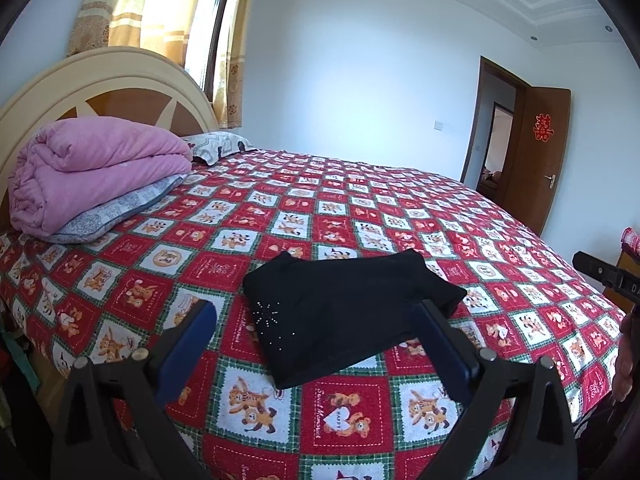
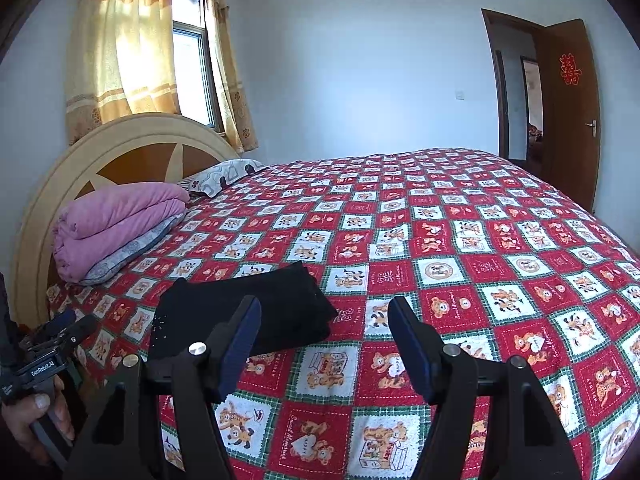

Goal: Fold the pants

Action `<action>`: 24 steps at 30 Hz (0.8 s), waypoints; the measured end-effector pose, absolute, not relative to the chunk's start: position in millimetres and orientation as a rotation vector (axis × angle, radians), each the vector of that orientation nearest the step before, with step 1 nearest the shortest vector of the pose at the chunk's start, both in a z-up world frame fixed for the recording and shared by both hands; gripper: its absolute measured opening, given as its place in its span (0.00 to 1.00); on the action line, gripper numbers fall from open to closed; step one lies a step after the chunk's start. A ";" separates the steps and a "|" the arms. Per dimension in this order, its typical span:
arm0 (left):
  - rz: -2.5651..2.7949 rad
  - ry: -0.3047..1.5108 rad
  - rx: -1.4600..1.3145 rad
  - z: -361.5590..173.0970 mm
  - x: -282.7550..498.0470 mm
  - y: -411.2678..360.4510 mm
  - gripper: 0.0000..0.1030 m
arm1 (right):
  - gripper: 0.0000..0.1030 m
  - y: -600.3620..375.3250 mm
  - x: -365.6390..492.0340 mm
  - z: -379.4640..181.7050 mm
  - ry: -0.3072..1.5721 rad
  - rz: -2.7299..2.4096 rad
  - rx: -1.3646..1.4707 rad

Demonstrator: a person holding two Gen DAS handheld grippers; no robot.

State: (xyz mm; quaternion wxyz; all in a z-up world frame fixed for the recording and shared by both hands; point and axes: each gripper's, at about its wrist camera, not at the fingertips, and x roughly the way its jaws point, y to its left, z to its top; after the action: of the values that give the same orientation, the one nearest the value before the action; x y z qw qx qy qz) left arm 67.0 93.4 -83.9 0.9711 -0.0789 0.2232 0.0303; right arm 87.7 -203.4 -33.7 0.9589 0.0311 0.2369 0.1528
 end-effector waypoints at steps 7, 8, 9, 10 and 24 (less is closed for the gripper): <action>0.055 0.438 -0.130 -79.0 63.3 83.6 1.00 | 0.65 -198.5 80.3 -27.6 0.465 0.312 0.041; 0.055 0.437 -0.122 -78.0 63.0 82.1 1.00 | 0.65 -197.5 79.2 -27.0 0.462 0.311 0.037; 0.057 0.436 -0.119 -77.4 62.6 81.6 1.00 | 0.65 -196.6 78.3 -26.4 0.461 0.311 0.033; 0.060 0.434 -0.114 -76.6 62.3 81.0 1.00 | 0.65 -195.9 77.7 -25.9 0.460 0.311 0.030; 0.087 0.362 -0.106 -57.5 52.4 83.2 1.00 | 0.66 -190.6 66.2 -15.0 0.412 0.304 -0.010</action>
State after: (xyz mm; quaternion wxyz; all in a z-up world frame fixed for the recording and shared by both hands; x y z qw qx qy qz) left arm 52.4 83.2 -57.5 0.9813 -0.0527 0.1797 0.0434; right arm 66.2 -190.6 -15.0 0.9674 -0.0051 0.2039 0.1502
